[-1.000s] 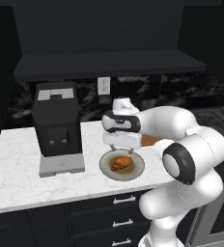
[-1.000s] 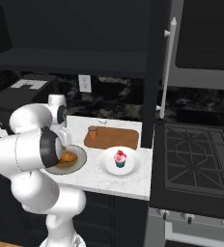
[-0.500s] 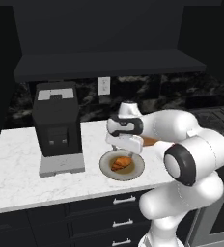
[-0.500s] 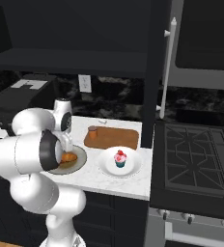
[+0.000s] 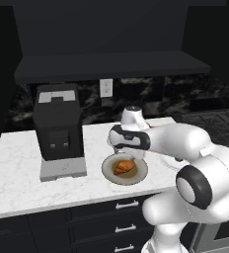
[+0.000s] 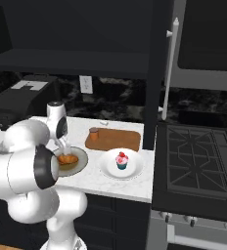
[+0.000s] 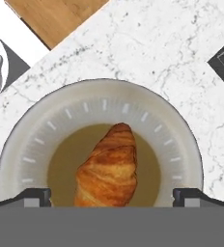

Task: From the different types of pastries on the counter, select a croissant and place it on the cutting board. Then retrieve a jar of jam from the cabinet and place it alongside the croissant on the cutting board.

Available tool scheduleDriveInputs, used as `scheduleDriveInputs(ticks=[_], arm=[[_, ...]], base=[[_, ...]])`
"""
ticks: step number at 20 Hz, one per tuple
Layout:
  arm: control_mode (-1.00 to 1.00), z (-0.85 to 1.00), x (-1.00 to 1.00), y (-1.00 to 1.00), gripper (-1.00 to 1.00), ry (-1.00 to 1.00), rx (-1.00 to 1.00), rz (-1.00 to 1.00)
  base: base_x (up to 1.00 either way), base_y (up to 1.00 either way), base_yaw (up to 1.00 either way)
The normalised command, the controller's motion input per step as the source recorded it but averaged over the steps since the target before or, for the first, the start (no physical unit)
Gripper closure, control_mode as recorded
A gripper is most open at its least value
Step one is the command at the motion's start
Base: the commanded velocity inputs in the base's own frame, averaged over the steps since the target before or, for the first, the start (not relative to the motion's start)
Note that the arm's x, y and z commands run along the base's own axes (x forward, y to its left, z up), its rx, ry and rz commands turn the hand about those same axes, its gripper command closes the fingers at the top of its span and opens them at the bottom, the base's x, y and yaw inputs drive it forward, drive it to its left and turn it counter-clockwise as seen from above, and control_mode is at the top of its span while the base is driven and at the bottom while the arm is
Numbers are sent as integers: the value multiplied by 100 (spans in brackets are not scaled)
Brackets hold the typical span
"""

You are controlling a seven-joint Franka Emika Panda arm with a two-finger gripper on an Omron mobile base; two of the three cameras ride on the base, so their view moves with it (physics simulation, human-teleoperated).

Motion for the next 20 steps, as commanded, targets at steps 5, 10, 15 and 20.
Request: scheduleDriveInputs(ticks=[5,10,15,20], arm=[[-100,-1,-14,0,-100,-11,0,-1],[-100,-8,14,0,-100,-10,0,0],[-100,-10,12,0,-100,-1,1,0],[-100,-9,0,-1,-100,0,0,0]], base=[[0,0,0],[0,0,0],[0,0,0],[0,0,0]])
